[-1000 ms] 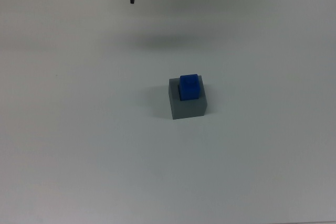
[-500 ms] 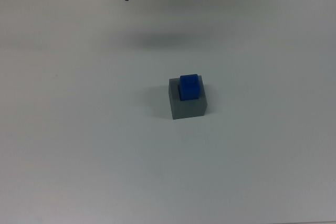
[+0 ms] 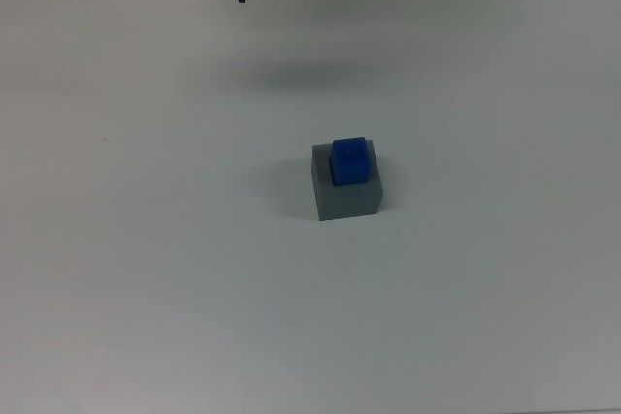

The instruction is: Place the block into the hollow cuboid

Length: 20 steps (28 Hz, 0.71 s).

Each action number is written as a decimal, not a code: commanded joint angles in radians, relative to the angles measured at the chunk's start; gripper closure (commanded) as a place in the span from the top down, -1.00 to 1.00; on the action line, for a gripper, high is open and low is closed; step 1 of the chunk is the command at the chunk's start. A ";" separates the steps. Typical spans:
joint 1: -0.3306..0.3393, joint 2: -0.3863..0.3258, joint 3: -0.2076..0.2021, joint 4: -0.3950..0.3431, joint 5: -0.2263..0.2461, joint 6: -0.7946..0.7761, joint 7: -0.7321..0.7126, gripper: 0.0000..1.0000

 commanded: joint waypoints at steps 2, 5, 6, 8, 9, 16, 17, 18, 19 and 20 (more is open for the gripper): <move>0.002 -0.001 -0.014 -0.008 0.012 0.028 -0.015 1.00; -0.002 -0.004 -0.016 -0.008 0.012 0.028 -0.017 1.00; -0.002 -0.004 -0.016 -0.008 0.012 0.028 -0.018 1.00; -0.004 0.000 -0.016 -0.008 0.012 0.029 -0.017 1.00; -0.004 0.002 -0.016 -0.008 0.014 0.029 -0.017 1.00; -0.024 0.005 -0.017 -0.009 0.017 0.036 -0.019 1.00; -0.024 0.005 -0.017 -0.009 0.017 0.031 -0.022 1.00; -0.024 0.005 -0.017 -0.009 0.017 0.028 -0.023 1.00; -0.025 0.005 -0.017 -0.011 0.018 0.026 -0.023 1.00; -0.025 0.005 -0.017 -0.011 0.018 0.026 -0.022 1.00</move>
